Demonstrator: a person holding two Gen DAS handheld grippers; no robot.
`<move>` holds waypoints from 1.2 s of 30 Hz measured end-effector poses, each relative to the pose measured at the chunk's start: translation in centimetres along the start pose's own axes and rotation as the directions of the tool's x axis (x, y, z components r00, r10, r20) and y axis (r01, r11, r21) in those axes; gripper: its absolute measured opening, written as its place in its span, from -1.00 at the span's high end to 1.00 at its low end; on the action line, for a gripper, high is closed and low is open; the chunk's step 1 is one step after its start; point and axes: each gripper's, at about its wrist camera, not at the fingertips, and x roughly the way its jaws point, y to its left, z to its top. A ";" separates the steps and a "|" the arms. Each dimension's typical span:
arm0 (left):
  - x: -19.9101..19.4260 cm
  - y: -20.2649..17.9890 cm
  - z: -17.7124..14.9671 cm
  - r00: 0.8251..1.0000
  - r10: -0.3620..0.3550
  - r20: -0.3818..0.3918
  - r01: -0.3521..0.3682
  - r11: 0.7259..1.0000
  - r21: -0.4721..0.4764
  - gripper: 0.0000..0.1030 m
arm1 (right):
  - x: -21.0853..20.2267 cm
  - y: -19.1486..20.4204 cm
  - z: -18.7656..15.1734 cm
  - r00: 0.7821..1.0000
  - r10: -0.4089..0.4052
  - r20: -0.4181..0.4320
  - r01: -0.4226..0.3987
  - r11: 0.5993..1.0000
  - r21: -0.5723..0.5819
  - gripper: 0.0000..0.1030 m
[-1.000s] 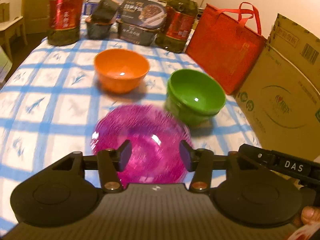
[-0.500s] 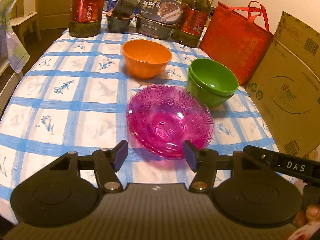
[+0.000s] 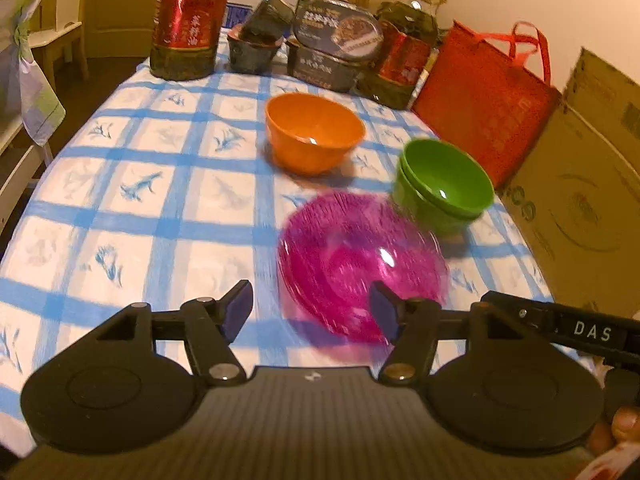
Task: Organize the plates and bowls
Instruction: 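Withdraw both tools and move them to the orange bowl, then close both tools on the rim of the orange bowl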
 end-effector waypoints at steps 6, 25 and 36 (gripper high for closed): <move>1.8 2.3 4.1 0.999 0.006 0.033 -0.006 1.000 -0.014 -0.27 | 3.1 2.3 3.4 0.999 0.047 0.021 -0.047 0.999 -0.007 -0.35; 13.8 8.0 14.2 1.000 0.011 0.014 -0.010 0.998 -0.056 -0.27 | 16.7 5.3 13.7 0.997 0.070 0.011 -0.069 0.996 -0.053 -0.30; 18.9 8.1 16.8 1.000 -0.009 -0.002 0.009 0.999 -0.050 -0.15 | 22.9 4.7 17.8 1.000 0.004 -0.010 -0.005 0.993 -0.120 -0.07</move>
